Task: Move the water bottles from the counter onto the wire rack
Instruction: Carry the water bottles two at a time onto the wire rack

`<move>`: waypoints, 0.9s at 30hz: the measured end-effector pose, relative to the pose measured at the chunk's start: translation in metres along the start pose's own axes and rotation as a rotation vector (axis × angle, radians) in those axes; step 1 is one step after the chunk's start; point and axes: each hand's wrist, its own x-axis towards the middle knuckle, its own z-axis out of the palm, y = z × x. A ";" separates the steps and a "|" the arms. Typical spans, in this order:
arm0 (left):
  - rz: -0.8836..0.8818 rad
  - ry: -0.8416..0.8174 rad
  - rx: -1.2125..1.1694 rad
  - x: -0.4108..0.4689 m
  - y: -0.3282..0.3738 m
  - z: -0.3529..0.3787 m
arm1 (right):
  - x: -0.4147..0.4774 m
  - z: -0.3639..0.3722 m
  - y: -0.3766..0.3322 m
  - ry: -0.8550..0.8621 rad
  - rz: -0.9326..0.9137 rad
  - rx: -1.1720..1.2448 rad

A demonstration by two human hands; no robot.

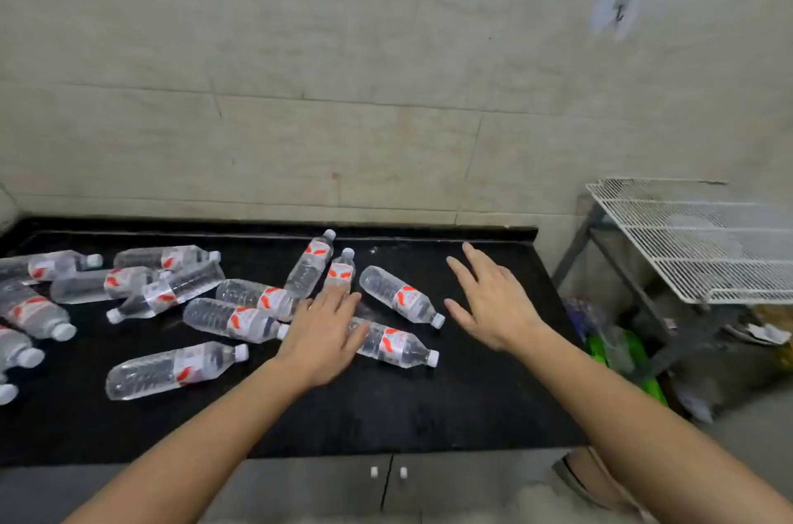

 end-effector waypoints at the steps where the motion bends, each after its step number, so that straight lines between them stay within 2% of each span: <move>1: 0.002 -0.044 -0.023 0.014 -0.008 0.011 | 0.015 0.011 0.001 -0.070 -0.005 -0.005; 6: 0.018 -0.175 -0.134 0.069 -0.027 0.073 | 0.063 0.064 0.008 -0.224 0.090 0.083; 10: 0.040 -0.291 -0.132 0.089 -0.030 0.123 | 0.079 0.117 0.017 -0.368 0.071 0.170; 14: -0.066 -0.479 -0.200 0.092 -0.024 0.162 | 0.099 0.165 0.023 -0.508 0.179 0.457; 18: -0.124 -0.464 -0.102 0.087 -0.007 0.183 | 0.121 0.201 0.019 -0.611 0.245 0.584; 23: -0.172 -0.503 0.046 0.120 0.007 0.182 | 0.122 0.226 0.026 -0.551 0.236 0.632; 27: -0.051 -0.538 0.025 0.128 0.013 0.189 | 0.113 0.221 0.048 -0.544 0.241 0.675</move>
